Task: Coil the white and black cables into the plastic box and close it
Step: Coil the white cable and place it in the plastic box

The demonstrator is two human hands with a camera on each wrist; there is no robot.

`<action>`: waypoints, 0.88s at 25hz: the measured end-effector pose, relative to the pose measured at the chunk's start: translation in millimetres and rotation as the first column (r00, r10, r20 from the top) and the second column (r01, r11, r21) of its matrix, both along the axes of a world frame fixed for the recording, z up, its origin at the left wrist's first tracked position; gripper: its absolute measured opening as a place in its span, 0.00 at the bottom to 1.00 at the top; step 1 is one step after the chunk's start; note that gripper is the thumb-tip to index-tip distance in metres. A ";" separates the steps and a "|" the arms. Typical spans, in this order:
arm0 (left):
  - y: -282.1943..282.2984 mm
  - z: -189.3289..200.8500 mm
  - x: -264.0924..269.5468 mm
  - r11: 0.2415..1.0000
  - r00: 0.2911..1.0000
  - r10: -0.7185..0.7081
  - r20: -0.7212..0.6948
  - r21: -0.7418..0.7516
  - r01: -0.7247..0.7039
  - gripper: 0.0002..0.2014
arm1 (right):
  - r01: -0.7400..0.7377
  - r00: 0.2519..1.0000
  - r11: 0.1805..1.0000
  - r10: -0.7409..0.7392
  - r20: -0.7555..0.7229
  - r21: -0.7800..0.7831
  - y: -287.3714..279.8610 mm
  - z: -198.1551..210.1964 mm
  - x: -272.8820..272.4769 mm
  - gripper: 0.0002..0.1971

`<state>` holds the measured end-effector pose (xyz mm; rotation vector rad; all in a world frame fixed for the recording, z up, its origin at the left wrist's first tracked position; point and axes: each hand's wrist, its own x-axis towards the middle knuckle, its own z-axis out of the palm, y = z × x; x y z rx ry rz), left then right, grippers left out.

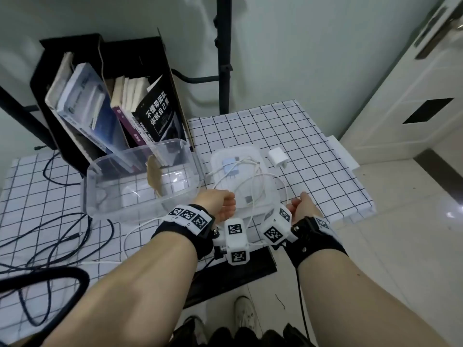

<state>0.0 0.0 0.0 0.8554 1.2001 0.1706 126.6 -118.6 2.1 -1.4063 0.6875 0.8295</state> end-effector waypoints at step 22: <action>3.1 -30.1 40.9 0.920 0.898 -0.389 -0.209 -0.029 0.391 0.12 | -0.106 0.994 0.994 0.106 0.023 0.008 8.2 3.1 44.0 0.19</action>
